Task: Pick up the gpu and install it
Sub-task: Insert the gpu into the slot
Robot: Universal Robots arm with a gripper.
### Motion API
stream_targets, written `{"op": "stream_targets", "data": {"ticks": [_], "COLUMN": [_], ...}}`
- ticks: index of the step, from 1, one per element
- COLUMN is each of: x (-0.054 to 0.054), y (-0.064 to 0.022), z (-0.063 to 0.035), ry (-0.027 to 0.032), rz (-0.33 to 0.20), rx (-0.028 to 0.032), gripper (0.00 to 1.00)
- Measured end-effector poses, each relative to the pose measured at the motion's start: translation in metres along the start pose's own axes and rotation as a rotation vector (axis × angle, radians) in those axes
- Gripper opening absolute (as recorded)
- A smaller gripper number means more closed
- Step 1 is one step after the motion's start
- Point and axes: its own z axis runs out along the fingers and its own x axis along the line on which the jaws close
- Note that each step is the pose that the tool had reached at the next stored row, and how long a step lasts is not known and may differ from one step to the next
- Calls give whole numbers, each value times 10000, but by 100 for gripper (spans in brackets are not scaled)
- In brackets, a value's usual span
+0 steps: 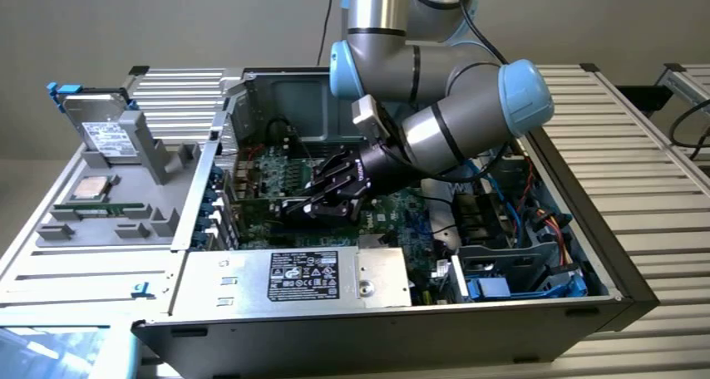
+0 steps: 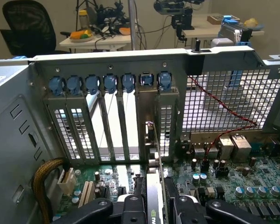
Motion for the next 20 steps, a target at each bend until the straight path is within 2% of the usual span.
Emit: {"op": "stream_targets", "data": {"ticks": [12, 16, 20], "x": [4, 4, 4], "y": [2, 2, 2], "z": [-1, -1, -1], "ry": [190, 197, 195], "rz": [247, 257, 259], "rx": [9, 20, 60], "gripper": [28, 28, 28]}}
